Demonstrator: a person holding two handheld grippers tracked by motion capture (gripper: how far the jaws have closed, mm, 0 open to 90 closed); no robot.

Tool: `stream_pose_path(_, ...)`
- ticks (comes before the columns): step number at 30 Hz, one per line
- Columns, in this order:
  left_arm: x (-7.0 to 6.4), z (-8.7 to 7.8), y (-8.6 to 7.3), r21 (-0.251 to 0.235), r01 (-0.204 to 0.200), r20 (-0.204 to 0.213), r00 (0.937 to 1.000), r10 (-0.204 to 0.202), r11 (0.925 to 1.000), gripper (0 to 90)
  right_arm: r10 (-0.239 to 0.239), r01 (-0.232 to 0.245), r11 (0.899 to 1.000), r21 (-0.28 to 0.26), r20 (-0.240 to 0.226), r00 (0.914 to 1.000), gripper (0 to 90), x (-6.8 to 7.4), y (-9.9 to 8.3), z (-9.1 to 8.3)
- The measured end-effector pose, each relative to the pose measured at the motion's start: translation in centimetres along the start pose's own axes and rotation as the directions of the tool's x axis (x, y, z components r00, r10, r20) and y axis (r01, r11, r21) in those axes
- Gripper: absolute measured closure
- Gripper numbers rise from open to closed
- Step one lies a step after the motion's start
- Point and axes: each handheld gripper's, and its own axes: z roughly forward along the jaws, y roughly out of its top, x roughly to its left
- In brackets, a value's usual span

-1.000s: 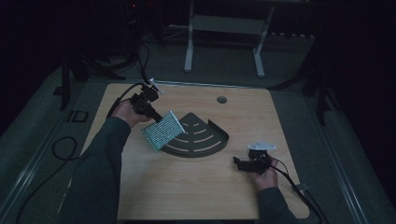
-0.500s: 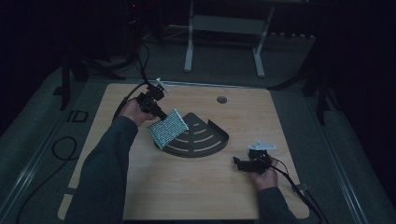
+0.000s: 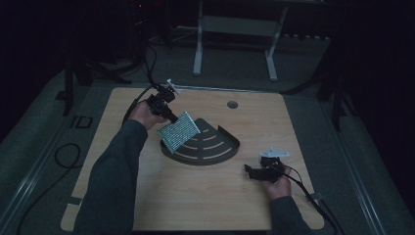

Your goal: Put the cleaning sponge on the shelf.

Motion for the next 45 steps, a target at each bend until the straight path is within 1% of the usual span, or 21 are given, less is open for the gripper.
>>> stream_pose_path(6, 0.1, 0.4, 0.3, -0.002, 0.004, 0.002, 1.0000, -0.004, 1.0000, 90.0, 0.000, 0.000, 1.000, 0.000, 0.000, 1.0000, 16.3, 0.0, 0.0, 0.0)
stream_pose_path(7, 0.2, 0.6, 0.3, 0.001, -0.001, 0.004, 1.0000, 0.001, 1.0000, 90.0, 0.000, 0.000, 1.000, 0.000, 0.000, 1.0000, 16.4, 0.0, 0.0, 0.0)
stream_pose_path(11, 0.4, 1.0, 0.4, 0.008, -0.003, -0.014, 0.9999, 0.003, 1.0000, 90.0, -0.001, 0.001, 1.000, 0.000, -0.002, 1.0000, 16.4, 0.0, 0.0, 0.0)
stream_pose_path(15, 0.7, 1.4, 0.5, 0.007, 0.003, -0.016, 0.9999, -0.003, 1.0000, 90.0, -0.001, 0.001, 1.000, 0.001, -0.002, 1.0000, 16.4, 0.0, 0.0, 0.0)
stream_pose_path(21, 0.6, 1.9, 0.7, 0.014, -0.004, -0.032, 0.9995, 0.004, 0.9999, 90.0, -0.002, 0.002, 1.000, 0.000, -0.002, 1.0000, 16.4, 0.0, 0.0, 0.0)
stream_pose_path(23, 0.6, 2.2, 0.8, 0.022, -0.008, -0.035, 0.9993, 0.009, 0.9997, 90.0, -0.001, 0.001, 1.000, 0.001, -0.002, 1.0000, 16.4, 0.0, 0.0, 0.0)
stream_pose_path(29, 0.7, 2.9, 1.0, 0.034, -0.004, -0.051, 0.9987, 0.006, 0.9994, 89.9, -0.002, 0.002, 1.000, 0.001, -0.002, 1.0000, 16.4, 0.0, 0.0, 0.0)
stream_pose_path(35, 0.9, 3.3, 0.9, 0.028, -0.007, -0.054, 0.9985, 0.008, 0.9996, 90.0, -0.002, 0.002, 1.000, 0.001, -0.002, 1.0000, 16.4, 0.0, 0.0, 0.0)
stream_pose_path(38, 1.0, 3.5, 0.9, 0.023, -0.007, -0.063, 0.9980, 0.008, 0.9997, 90.0, -0.002, 0.002, 1.000, 0.000, -0.002, 1.0000, 16.4, 0.0, 0.0, 0.0)
stream_pose_path(45, 1.1, 4.2, 0.9, 0.037, -0.005, -0.066, 0.9978, 0.007, 0.9993, 89.9, -0.002, 0.002, 1.000, 0.000, -0.002, 1.0000, 16.4, 0.0, 0.0, 0.0)
